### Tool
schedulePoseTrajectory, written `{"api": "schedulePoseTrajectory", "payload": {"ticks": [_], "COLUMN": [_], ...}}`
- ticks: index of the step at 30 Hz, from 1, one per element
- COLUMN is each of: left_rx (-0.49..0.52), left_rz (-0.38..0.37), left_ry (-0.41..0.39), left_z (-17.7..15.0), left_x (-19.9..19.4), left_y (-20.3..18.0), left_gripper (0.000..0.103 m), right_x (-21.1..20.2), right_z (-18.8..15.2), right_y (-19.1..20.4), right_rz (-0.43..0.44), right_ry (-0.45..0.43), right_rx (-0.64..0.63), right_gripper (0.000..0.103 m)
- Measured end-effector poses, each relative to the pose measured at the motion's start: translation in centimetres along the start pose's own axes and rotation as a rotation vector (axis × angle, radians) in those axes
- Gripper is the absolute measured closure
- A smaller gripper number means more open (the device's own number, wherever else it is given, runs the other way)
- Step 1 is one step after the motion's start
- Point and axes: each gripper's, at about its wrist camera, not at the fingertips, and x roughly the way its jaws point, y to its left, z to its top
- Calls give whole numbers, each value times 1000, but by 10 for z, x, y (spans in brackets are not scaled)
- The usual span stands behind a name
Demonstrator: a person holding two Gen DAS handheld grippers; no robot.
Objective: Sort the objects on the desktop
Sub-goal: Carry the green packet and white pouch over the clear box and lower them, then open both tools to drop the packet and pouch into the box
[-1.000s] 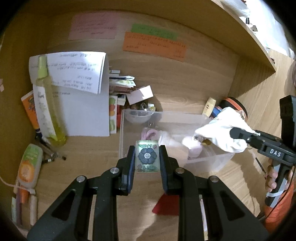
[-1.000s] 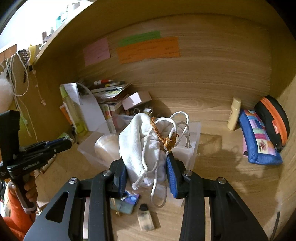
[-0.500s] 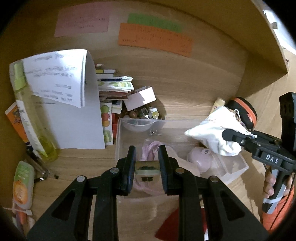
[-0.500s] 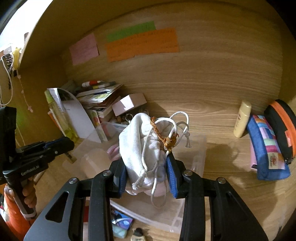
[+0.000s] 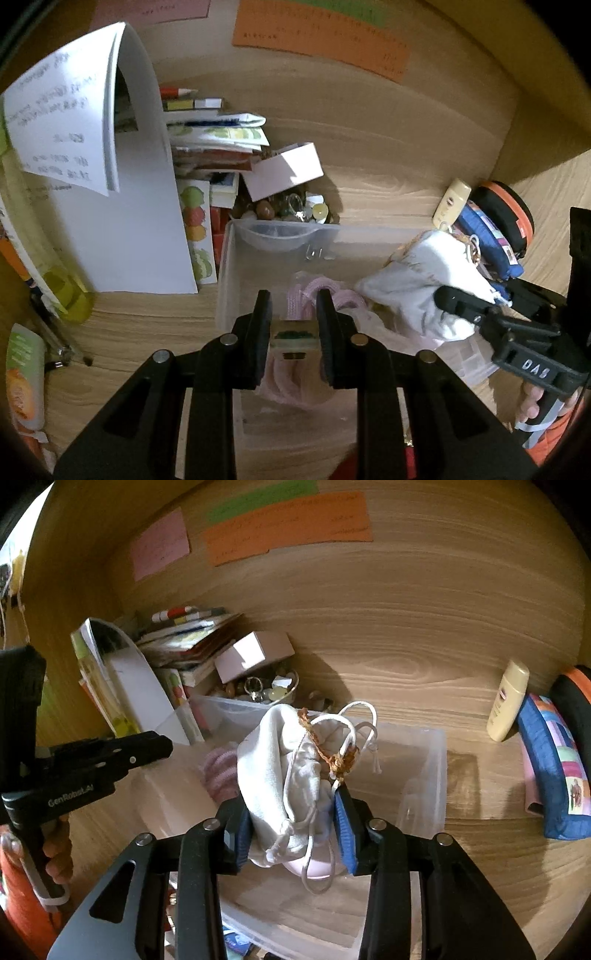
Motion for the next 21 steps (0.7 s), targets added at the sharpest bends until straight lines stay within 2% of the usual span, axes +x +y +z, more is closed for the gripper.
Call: {"api": "schedulePoseTrajectory", "payload": {"ticks": [9, 13, 18, 21], "left_rx": [5, 10, 7, 10], "left_rz": [-9, -2, 1, 4], "left_ry": [3, -1, -4, -15], "left_z": [0, -1, -1, -1], "left_x": [1, 0, -1, -4], "left_y": [-3, -4, -3, -4], "left_gripper": [79, 79, 69, 64], "right_x": [7, 9, 8, 6], "right_z": [-5, -6, -7, -8], "right_y": [8, 10, 13, 14], "right_rz": [-65, -79, -97, -105], "right_ry": [2, 11, 7, 0], "right_rx": [-56, -69, -89, -100], "right_gripper": [60, 51, 43, 32]}}
